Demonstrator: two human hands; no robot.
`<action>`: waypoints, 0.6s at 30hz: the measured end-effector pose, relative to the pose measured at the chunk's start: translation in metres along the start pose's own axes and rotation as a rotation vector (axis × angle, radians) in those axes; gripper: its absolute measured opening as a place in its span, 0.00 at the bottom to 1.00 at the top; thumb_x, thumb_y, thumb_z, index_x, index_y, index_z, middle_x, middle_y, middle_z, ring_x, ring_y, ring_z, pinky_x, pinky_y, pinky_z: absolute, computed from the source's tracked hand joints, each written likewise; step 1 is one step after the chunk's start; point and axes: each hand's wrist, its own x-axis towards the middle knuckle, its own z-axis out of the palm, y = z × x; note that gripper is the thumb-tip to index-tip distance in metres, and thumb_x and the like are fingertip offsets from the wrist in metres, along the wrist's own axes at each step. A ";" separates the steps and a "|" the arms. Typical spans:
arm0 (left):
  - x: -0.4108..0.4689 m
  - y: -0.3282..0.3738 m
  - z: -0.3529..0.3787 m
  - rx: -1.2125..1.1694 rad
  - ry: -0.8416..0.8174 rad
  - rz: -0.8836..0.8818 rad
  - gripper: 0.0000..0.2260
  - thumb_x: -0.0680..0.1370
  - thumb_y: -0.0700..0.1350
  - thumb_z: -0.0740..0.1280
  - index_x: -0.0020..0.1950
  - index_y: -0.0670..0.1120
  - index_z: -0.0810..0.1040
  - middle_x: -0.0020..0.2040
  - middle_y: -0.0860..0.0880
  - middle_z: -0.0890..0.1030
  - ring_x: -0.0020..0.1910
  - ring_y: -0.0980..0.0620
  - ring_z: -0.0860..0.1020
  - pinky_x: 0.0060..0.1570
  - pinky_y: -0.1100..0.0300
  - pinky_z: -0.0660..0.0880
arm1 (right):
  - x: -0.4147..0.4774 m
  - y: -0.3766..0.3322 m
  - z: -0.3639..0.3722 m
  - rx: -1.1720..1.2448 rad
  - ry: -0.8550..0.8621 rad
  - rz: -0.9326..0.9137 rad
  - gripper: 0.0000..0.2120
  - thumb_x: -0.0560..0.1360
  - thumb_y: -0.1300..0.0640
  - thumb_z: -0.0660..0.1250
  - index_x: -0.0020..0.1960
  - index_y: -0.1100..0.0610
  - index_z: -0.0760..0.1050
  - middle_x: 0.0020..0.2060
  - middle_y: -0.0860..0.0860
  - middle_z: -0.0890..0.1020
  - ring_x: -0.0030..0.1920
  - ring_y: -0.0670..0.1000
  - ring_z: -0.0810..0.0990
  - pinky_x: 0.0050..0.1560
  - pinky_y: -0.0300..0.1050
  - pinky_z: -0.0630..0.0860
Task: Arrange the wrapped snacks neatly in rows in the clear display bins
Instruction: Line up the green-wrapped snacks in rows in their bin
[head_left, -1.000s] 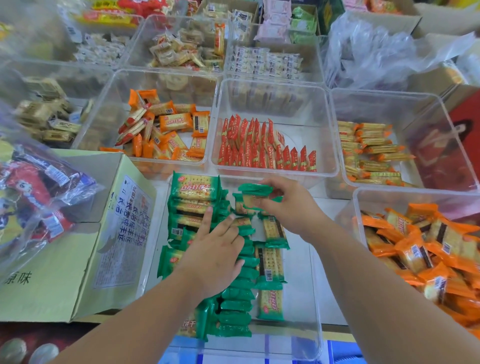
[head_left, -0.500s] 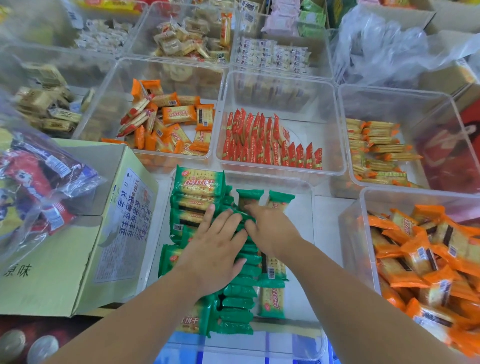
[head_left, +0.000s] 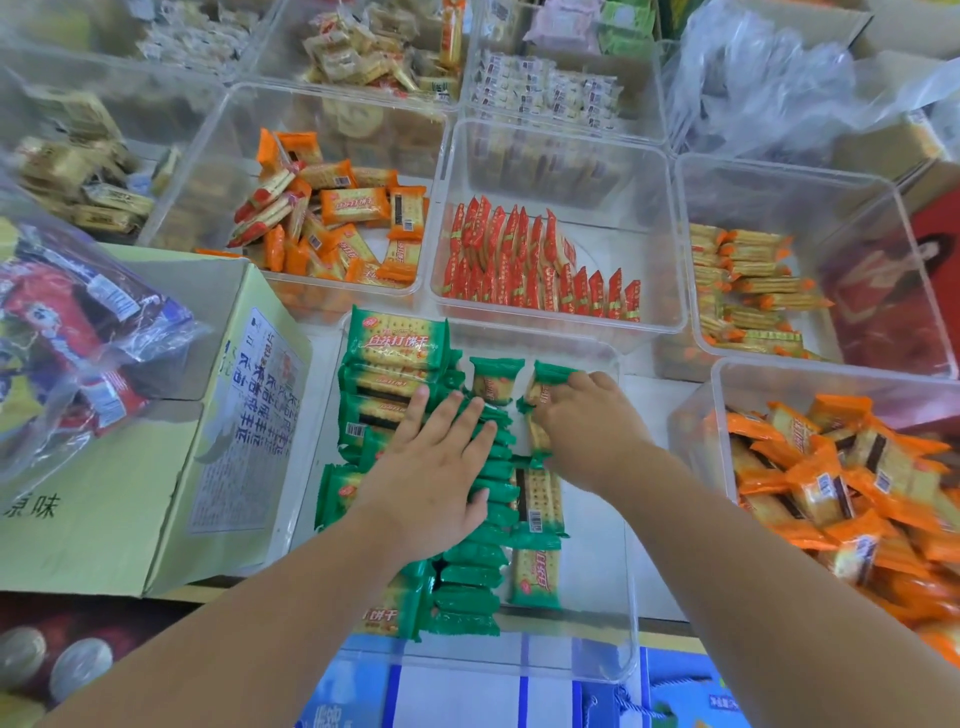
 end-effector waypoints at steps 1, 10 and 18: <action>0.000 0.000 0.000 0.000 -0.002 0.003 0.34 0.79 0.62 0.46 0.82 0.48 0.55 0.83 0.44 0.54 0.81 0.42 0.48 0.72 0.40 0.25 | 0.001 0.001 0.002 -0.017 -0.037 -0.034 0.17 0.72 0.44 0.67 0.59 0.47 0.77 0.53 0.49 0.80 0.56 0.55 0.73 0.60 0.54 0.67; -0.001 0.000 -0.002 0.009 0.020 0.012 0.34 0.80 0.63 0.46 0.82 0.48 0.52 0.83 0.44 0.52 0.81 0.42 0.47 0.72 0.40 0.25 | 0.011 -0.012 0.008 -0.047 -0.202 -0.008 0.17 0.73 0.54 0.67 0.61 0.47 0.73 0.53 0.47 0.83 0.62 0.56 0.74 0.69 0.64 0.54; -0.001 -0.001 -0.004 0.003 0.012 0.019 0.33 0.80 0.63 0.48 0.81 0.47 0.57 0.82 0.43 0.56 0.81 0.41 0.52 0.73 0.40 0.27 | 0.009 -0.006 -0.013 0.222 -0.048 0.078 0.10 0.74 0.63 0.63 0.54 0.54 0.72 0.34 0.48 0.72 0.36 0.54 0.75 0.37 0.48 0.76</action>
